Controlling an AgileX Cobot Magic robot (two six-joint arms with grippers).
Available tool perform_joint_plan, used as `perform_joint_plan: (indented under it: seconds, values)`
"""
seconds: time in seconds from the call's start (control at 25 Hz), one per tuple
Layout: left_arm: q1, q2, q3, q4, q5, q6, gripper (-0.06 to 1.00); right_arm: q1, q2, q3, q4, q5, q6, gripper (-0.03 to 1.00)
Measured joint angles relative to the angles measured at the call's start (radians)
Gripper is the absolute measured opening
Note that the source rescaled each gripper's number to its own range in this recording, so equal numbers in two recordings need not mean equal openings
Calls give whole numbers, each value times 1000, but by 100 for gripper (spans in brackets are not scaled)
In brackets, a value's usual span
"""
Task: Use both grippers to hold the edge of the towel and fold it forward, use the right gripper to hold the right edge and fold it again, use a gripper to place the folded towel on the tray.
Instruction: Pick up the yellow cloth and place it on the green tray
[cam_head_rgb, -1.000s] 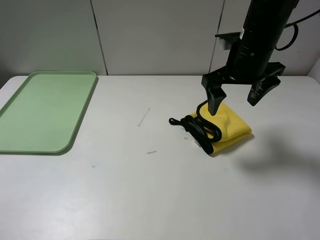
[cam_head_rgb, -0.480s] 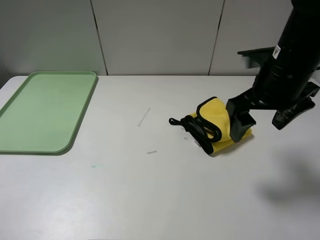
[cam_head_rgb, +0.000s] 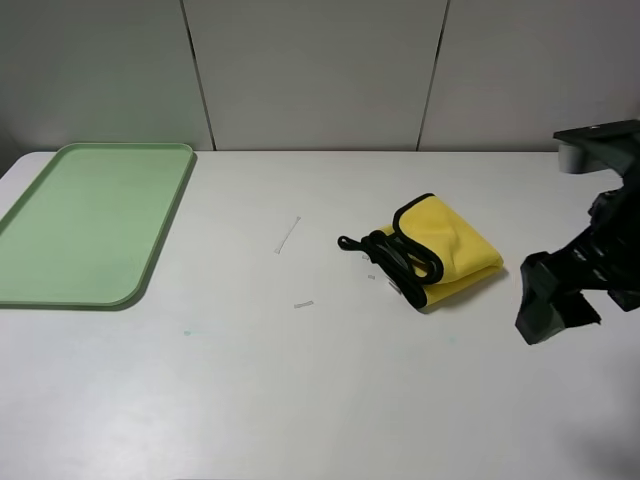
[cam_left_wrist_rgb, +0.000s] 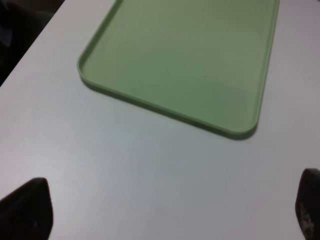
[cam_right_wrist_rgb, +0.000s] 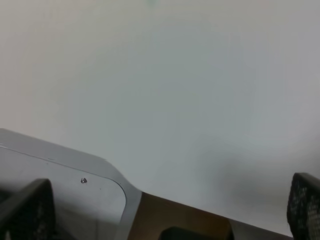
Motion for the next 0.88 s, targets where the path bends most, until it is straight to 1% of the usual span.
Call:
perform_joint_plan:
  seconds: [0.24,0.4,0.64,0.76,0.88]
  values:
    - [0,0,0,0,0,0,97,0,-255,90,8,1,0,100]
    - [0,0,0,0,0,0,97,0,-455,130,8,-23,0,100]
    - [0,0,0,0,0,0,97,0,-770,137,-3,-120,0,100]
    - [0,0,0,0,0,0,97,0,-884,153,-34,-165,-1,100]
    - [0,0,0,0,0,0,97,2,-972,200,-76,-176,-3,100]
